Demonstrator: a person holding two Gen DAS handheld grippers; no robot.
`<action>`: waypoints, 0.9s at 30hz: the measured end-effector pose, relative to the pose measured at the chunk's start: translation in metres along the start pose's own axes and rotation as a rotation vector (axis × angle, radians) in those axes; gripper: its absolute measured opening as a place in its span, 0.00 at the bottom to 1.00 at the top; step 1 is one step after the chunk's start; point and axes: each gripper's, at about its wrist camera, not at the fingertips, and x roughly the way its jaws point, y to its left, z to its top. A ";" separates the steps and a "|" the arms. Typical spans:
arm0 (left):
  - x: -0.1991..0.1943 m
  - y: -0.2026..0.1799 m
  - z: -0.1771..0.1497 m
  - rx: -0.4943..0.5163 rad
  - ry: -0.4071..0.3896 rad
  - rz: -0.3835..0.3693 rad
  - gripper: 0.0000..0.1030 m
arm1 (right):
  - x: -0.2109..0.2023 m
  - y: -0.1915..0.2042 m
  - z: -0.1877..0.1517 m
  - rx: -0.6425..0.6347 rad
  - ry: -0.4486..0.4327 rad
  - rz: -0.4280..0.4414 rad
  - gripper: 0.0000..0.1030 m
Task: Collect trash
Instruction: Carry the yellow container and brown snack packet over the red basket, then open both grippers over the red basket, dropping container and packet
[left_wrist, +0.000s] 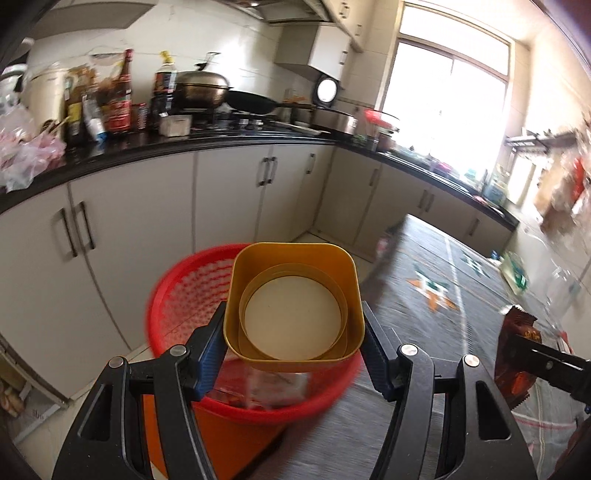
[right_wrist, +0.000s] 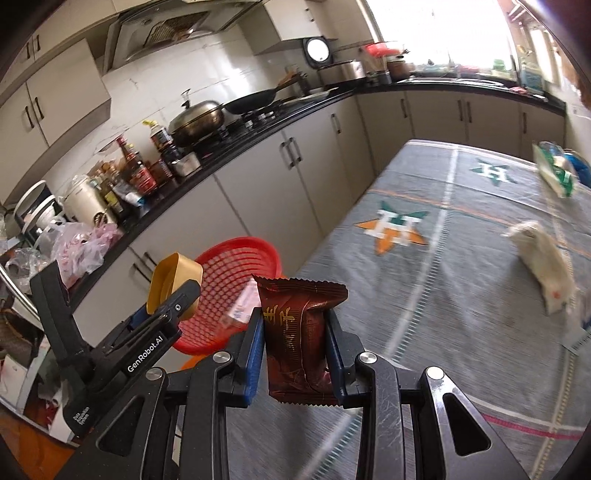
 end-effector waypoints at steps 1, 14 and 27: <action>0.001 0.008 0.002 -0.011 0.002 0.008 0.62 | 0.003 0.003 0.002 -0.004 0.003 0.006 0.33; 0.026 0.056 0.004 -0.047 0.053 0.043 0.62 | 0.082 0.054 0.032 -0.051 0.103 0.073 0.33; 0.047 0.053 -0.005 0.015 0.094 0.035 0.62 | 0.140 0.057 0.040 -0.017 0.183 0.076 0.37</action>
